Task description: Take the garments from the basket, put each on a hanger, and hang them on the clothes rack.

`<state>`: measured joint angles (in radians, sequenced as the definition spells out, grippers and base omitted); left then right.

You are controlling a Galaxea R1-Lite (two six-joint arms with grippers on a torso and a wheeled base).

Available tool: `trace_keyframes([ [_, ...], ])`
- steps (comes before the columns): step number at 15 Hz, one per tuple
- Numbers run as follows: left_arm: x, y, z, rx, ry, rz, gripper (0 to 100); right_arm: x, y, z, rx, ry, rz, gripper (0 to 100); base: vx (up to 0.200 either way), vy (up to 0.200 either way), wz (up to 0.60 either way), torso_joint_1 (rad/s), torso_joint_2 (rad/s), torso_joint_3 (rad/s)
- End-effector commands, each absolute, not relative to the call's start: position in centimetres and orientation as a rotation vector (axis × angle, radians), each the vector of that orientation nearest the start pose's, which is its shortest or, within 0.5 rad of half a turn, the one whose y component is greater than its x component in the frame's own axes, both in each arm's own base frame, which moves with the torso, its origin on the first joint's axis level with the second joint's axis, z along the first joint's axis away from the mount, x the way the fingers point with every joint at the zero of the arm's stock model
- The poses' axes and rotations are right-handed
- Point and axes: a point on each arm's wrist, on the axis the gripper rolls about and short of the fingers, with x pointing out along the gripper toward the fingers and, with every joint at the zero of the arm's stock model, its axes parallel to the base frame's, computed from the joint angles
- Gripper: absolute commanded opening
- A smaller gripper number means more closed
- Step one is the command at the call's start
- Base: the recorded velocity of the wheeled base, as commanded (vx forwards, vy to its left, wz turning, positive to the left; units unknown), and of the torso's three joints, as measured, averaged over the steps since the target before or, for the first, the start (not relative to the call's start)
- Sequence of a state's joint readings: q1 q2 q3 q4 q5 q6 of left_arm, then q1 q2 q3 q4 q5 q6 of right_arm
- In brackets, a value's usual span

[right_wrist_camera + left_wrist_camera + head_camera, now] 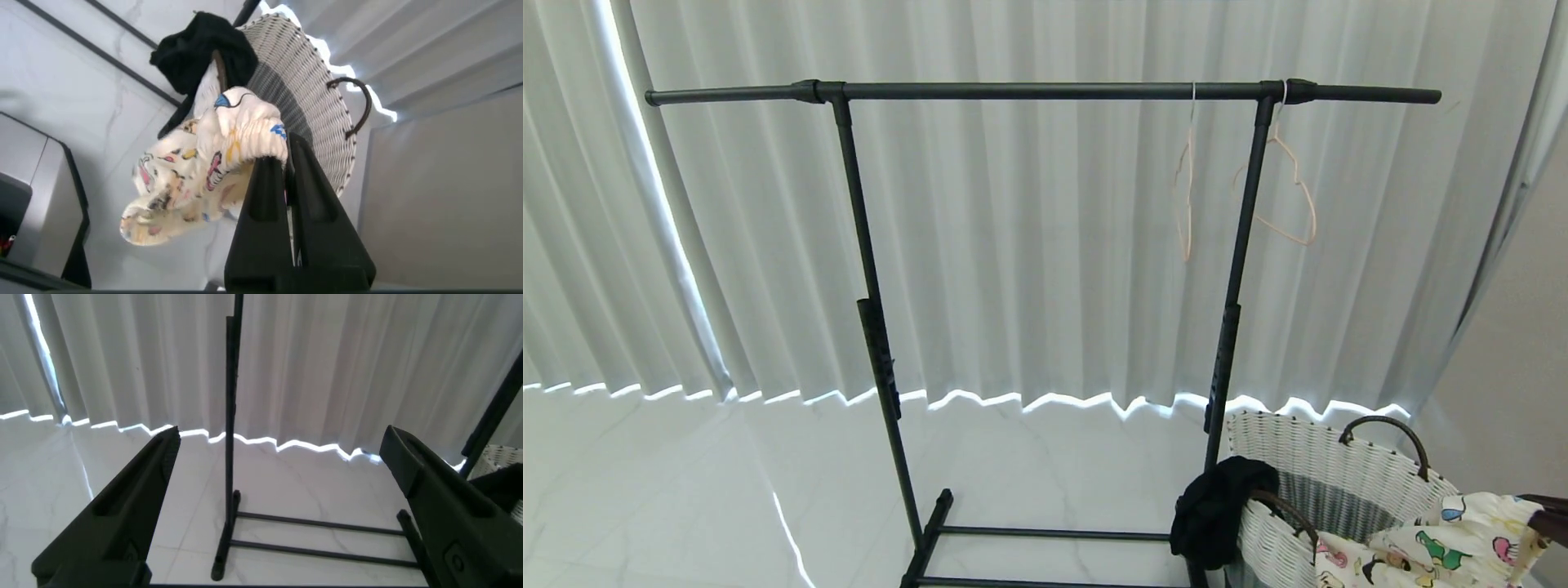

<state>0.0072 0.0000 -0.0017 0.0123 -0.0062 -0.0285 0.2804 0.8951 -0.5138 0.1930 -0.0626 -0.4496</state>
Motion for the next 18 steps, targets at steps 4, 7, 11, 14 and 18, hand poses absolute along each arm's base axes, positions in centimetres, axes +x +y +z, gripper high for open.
trace_keyframes([
  [4, -2.3, 0.0, 7.5, -0.029, 0.014, 0.002, 100, 8.4, 2.3, 18.4, -0.534, 0.503, 0.336, 0, 0.0, 0.0, 0.0, 0.0, 0.0, 0.0],
  [7, -2.3, 0.0, 7.5, -0.029, 0.014, 0.002, 100, 8.5, 2.3, 18.1, -0.536, 0.52, 0.34, 0, 0.0, 0.2, 0.0, 0.002, 0.0, 0.001],
  [11, -2.3, 0.0, 7.5, -0.029, 0.014, 0.002, 100, 8.3, 2.3, 17.1, -0.538, 0.552, 0.357, 0, 0.0, 0.2, 0.0, 0.0, 0.0, 0.001],
  [14, -2.3, 0.0, 7.5, -0.031, 0.009, 0.002, 100, 8.5, 2.7, 16.5, -0.553, 0.58, 0.401, 0, 0.0, 0.2, 0.0, 0.004, 0.0, -0.001],
  [18, -2.3, 0.0, 7.5, 0.009, 0.014, -0.005, 100, 10.0, 5.0, 16.3, -0.567, 0.621, 0.543, 0, 0.0, 0.1, 0.0, 0.0, 0.0, 0.002],
])
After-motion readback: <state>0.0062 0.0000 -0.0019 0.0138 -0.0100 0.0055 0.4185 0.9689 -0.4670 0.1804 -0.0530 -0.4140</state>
